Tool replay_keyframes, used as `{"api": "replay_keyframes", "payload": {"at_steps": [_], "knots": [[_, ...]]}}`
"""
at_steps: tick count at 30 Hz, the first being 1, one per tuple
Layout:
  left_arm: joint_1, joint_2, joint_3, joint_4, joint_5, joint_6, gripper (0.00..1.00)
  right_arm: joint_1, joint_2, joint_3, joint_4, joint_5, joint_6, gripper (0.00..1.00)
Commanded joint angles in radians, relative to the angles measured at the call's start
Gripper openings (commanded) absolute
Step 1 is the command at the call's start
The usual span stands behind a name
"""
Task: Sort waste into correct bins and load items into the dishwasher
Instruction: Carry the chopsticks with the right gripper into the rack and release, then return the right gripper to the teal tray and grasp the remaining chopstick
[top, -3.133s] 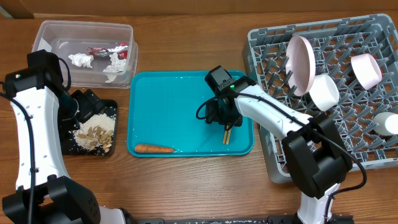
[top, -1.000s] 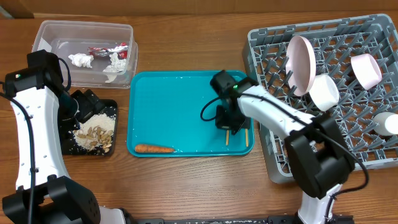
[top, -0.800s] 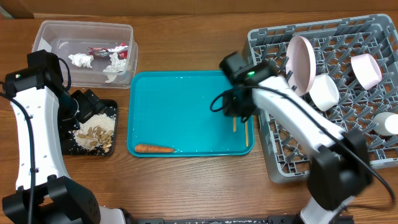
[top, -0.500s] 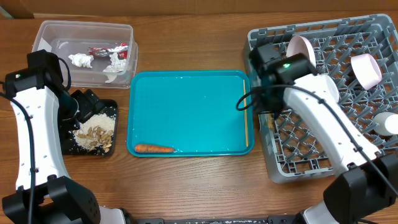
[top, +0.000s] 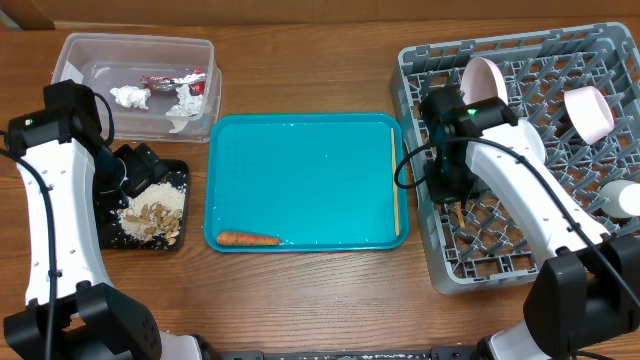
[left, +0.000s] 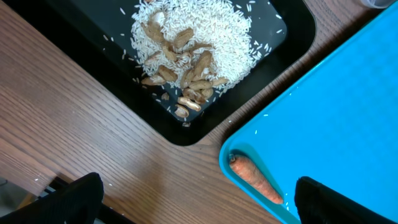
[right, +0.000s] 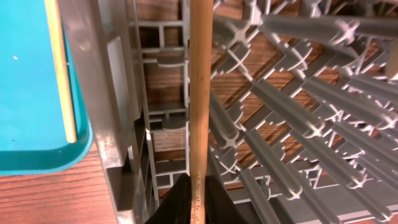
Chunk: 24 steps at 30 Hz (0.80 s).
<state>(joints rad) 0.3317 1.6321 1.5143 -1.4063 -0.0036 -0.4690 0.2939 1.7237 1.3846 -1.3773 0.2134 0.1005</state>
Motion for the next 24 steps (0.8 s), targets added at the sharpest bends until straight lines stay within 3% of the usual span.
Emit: {"api": "replay_keyframes", "payload": {"at_steps": [1, 4, 7, 9, 12, 15, 18, 21, 24], "knots": [[0.002, -0.024, 0.012, 0.0, 0.001, -0.003, 1.0, -0.006, -0.002, -0.01, 0.011, -0.022, -0.008, 0.09], [0.002, -0.024, 0.012, 0.0, 0.001, -0.003, 1.0, -0.006, -0.002, -0.01, 0.014, -0.082, -0.008, 0.12], [0.002, -0.024, 0.012, 0.0, 0.001, -0.003, 1.0, -0.006, -0.002, -0.01, 0.014, -0.103, -0.008, 0.34], [0.002, -0.024, 0.012, -0.001, 0.001, -0.003, 1.0, -0.006, -0.002, -0.01, 0.014, -0.103, -0.008, 0.41], [0.002, -0.024, 0.012, -0.004, 0.001, -0.002, 1.0, -0.006, -0.002, -0.01, 0.008, -0.103, -0.008, 0.43], [0.002, -0.024, 0.012, -0.004, 0.001, -0.002, 1.0, -0.006, -0.002, 0.001, 0.004, -0.103, 0.005, 0.29], [0.002, -0.024, 0.012, -0.004, 0.001, -0.002, 1.0, -0.006, -0.004, 0.05, -0.005, -0.103, 0.009, 0.28], [0.002, -0.024, 0.012, -0.004, 0.001, -0.002, 1.0, -0.005, -0.01, 0.147, -0.031, -0.109, 0.038, 0.29], [0.002, -0.024, 0.012, -0.003, 0.001, -0.003, 1.0, 0.006, -0.01, 0.274, -0.049, -0.251, 0.039, 0.4]]}}
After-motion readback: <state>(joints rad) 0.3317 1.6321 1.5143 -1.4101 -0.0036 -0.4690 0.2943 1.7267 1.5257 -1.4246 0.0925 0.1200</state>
